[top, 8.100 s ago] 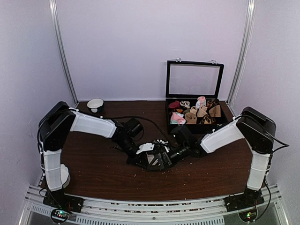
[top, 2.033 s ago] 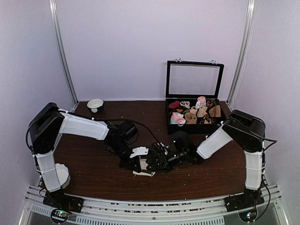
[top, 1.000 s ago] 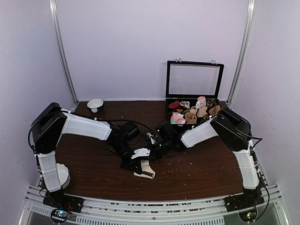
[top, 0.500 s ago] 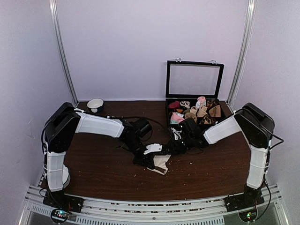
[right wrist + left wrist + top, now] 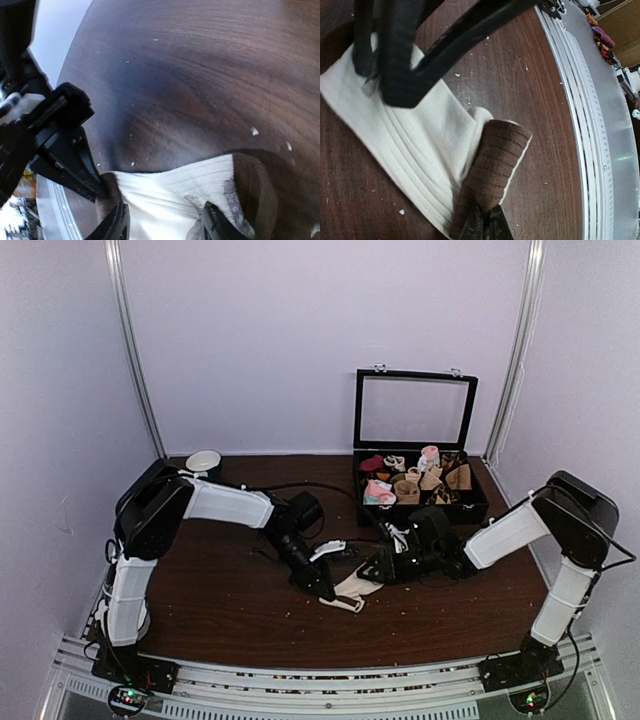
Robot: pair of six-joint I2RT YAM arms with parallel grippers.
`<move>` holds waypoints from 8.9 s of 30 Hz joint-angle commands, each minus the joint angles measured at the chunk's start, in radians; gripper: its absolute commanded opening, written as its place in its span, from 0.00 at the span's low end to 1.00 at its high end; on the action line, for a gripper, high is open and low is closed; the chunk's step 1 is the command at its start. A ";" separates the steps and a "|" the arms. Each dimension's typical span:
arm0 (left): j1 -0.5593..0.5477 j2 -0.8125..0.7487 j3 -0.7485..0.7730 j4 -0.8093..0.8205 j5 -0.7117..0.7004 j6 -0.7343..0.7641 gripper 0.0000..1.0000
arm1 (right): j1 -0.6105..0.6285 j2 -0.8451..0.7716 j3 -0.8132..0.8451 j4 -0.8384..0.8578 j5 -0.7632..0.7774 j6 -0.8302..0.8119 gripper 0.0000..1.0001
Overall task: Roll the socks
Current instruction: Roll the sock at the center of the board.
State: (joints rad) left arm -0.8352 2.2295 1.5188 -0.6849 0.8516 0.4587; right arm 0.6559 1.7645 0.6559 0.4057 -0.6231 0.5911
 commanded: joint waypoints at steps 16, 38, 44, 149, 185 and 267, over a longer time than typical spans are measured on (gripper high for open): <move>0.010 0.117 0.034 -0.293 0.054 0.051 0.00 | 0.076 -0.712 -0.301 -0.217 0.592 -0.072 1.00; 0.085 0.234 0.083 -0.355 0.070 0.061 0.00 | 0.716 -0.267 -0.068 -0.182 0.837 -0.917 0.66; 0.090 0.242 0.082 -0.354 0.045 0.064 0.00 | 0.715 -0.119 0.013 -0.133 0.857 -1.073 0.53; -0.083 -0.431 -0.485 0.222 -0.572 0.220 0.38 | 0.220 0.418 0.451 -0.417 -0.191 0.119 0.06; -0.079 -0.305 -0.389 0.114 -0.505 0.218 0.07 | 0.152 0.394 0.631 -0.426 -0.203 0.033 0.08; 0.142 0.252 0.150 -0.407 0.147 0.232 0.08 | 0.323 -0.020 0.090 0.042 0.129 -0.584 0.69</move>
State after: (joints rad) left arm -0.6991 2.4260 1.6863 -1.0798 1.1145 0.6525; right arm 0.9997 1.6775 0.6743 0.4129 -0.3985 0.0380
